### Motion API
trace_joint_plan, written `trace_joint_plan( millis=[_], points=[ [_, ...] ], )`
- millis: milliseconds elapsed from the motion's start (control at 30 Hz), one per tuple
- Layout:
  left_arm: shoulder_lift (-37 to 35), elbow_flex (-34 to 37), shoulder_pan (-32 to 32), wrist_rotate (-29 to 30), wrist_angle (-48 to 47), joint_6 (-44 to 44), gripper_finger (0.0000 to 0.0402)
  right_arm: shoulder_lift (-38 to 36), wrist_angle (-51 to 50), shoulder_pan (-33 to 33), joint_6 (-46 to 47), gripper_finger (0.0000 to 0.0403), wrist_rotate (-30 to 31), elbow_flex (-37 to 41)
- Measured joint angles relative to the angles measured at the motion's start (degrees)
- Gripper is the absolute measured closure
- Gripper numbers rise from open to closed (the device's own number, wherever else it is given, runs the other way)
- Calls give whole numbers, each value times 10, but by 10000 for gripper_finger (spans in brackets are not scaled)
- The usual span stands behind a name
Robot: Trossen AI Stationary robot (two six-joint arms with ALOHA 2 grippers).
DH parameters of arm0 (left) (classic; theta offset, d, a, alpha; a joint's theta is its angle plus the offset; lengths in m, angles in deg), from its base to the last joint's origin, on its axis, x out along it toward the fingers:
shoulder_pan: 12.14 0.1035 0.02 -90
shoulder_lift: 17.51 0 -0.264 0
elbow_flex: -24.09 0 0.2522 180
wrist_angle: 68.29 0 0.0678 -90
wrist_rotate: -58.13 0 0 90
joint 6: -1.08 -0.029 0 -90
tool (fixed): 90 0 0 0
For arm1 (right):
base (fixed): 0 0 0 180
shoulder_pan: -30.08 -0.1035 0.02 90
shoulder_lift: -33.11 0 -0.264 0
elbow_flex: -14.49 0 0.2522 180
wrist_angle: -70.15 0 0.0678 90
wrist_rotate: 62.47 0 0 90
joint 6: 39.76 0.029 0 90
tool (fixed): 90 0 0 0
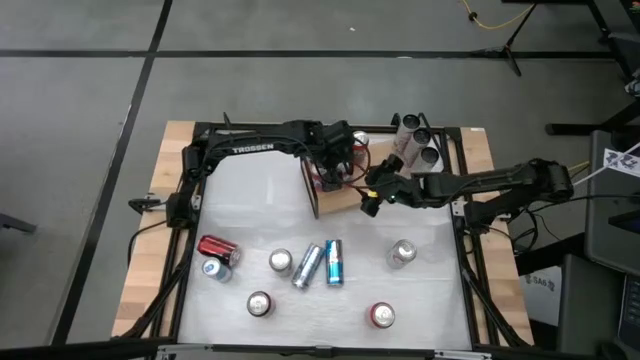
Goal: Place canned beverage on shelf
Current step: Put the center orange soda can on the shelf
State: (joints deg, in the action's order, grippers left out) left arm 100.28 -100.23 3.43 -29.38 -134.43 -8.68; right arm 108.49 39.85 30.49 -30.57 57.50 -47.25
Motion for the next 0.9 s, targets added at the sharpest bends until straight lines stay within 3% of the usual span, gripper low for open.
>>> trace_joint_plan(
  millis=[400, 900],
  points=[
    [10, 0, -2, 44, -6, -28, 104, 59, 6, 0, 0, 62, 40, 0],
    [10, 0, -4, 43, -3, -27, 102, 69, 19, 0, -1, 62, 41, 0]
  ],
)
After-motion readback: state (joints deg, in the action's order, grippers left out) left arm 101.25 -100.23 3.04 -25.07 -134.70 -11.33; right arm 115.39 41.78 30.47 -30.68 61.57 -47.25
